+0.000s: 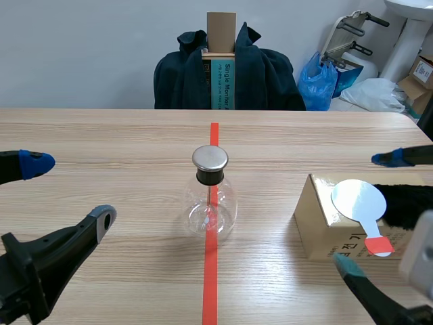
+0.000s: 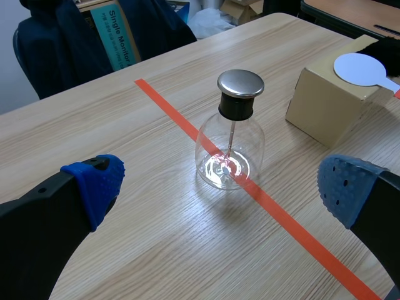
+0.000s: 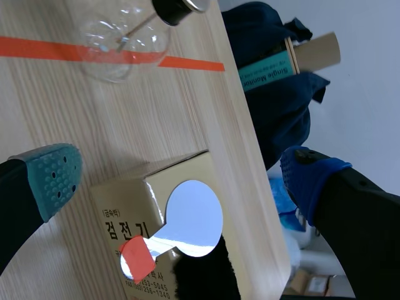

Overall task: Do the electroscope experiment.
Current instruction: 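Pick up the white charging plate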

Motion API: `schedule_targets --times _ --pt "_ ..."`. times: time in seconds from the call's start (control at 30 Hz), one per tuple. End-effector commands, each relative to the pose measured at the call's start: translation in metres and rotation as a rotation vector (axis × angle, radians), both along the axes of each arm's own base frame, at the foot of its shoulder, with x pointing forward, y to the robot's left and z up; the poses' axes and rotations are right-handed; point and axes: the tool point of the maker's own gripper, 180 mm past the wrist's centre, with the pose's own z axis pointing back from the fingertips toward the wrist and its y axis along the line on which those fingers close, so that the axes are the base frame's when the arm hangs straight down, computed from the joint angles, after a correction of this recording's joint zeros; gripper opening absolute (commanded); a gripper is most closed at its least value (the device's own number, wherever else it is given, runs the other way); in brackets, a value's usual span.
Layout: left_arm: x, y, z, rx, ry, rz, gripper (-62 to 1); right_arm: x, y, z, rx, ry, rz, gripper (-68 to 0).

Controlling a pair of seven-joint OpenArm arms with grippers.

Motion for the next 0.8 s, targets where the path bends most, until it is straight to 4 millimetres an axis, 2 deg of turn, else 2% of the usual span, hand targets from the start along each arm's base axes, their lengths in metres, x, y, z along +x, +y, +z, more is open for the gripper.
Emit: schedule_targets --times 0.0,0.2,0.43,0.6,0.77 --pt "0.001 -0.006 0.01 -0.026 -0.026 -0.013 1.4 -0.007 0.001 0.002 -0.04 -0.042 0.032 0.4" --pt "0.001 -0.006 0.009 -0.023 -0.026 -0.013 1.4 -0.027 -0.009 -0.011 -0.212 -0.161 0.076 0.4" --pt "0.001 -0.006 0.009 -0.022 -0.027 -0.014 1.4 -0.037 -0.038 -0.053 -0.377 -0.207 0.061 0.4" --pt "0.001 -0.006 0.009 -0.022 -0.027 -0.014 1.4 -0.027 -0.052 -0.066 -0.443 -0.285 -0.042 0.4" --pt "0.001 -0.006 0.009 -0.02 -0.027 -0.015 1.4 -0.011 -0.061 -0.083 -0.504 -0.271 -0.189 0.4"
